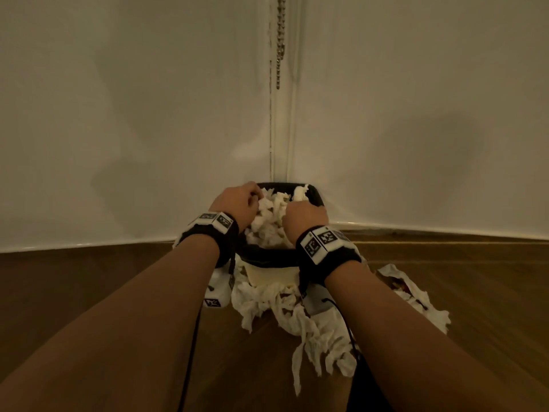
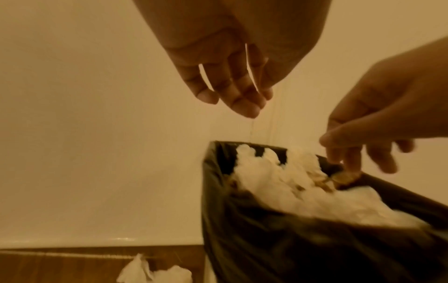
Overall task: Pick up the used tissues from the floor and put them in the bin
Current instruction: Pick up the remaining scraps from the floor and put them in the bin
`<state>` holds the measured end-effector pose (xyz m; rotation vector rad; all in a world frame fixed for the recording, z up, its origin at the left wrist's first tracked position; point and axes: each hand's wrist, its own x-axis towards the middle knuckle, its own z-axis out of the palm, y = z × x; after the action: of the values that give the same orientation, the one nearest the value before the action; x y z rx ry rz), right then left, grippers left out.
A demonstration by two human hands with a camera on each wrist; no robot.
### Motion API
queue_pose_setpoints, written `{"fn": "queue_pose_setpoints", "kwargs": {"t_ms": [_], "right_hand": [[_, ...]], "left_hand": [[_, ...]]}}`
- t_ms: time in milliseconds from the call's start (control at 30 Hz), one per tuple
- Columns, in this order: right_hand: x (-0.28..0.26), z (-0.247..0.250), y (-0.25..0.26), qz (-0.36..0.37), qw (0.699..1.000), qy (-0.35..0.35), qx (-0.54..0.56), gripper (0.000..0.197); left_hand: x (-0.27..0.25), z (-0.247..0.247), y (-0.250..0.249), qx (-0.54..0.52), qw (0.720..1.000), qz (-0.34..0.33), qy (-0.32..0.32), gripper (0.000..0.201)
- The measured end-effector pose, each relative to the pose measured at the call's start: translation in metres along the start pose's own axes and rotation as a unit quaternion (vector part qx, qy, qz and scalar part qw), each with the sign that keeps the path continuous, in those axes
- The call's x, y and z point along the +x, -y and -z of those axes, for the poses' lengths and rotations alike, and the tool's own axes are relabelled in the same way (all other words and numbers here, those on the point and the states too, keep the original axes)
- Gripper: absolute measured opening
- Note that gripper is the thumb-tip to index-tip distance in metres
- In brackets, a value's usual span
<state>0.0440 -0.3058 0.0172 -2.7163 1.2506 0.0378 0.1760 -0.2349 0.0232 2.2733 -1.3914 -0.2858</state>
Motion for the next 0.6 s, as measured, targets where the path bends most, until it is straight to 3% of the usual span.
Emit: {"fn": "queue_pose_setpoints", "kwargs": {"t_ms": [67, 133, 333, 433, 600], "right_hand": [[-0.001, 0.007, 0.010, 0.021, 0.997, -0.069, 0.018, 0.024], [-0.004, 0.009, 0.023, 0.057, 0.992, -0.091, 0.071, 0.027], [-0.024, 0.013, 0.067, 0.170, 0.970, -0.090, 0.149, 0.022], [-0.029, 0.002, 0.092, 0.213, 0.965, -0.036, 0.150, 0.024], [-0.022, -0.047, 0.120, 0.204, 0.963, 0.168, 0.051, 0.029]], "left_hand": [[-0.001, 0.018, 0.012, -0.001, 0.999, 0.002, -0.045, 0.016], [-0.005, 0.029, 0.026, 0.032, 0.998, 0.017, -0.054, 0.017], [-0.016, 0.039, 0.058, 0.119, 0.991, 0.063, 0.019, 0.023], [-0.018, 0.035, 0.077, 0.131, 0.982, 0.091, 0.097, 0.020], [-0.026, 0.000, 0.102, 0.242, 0.946, 0.069, 0.204, 0.027]]}}
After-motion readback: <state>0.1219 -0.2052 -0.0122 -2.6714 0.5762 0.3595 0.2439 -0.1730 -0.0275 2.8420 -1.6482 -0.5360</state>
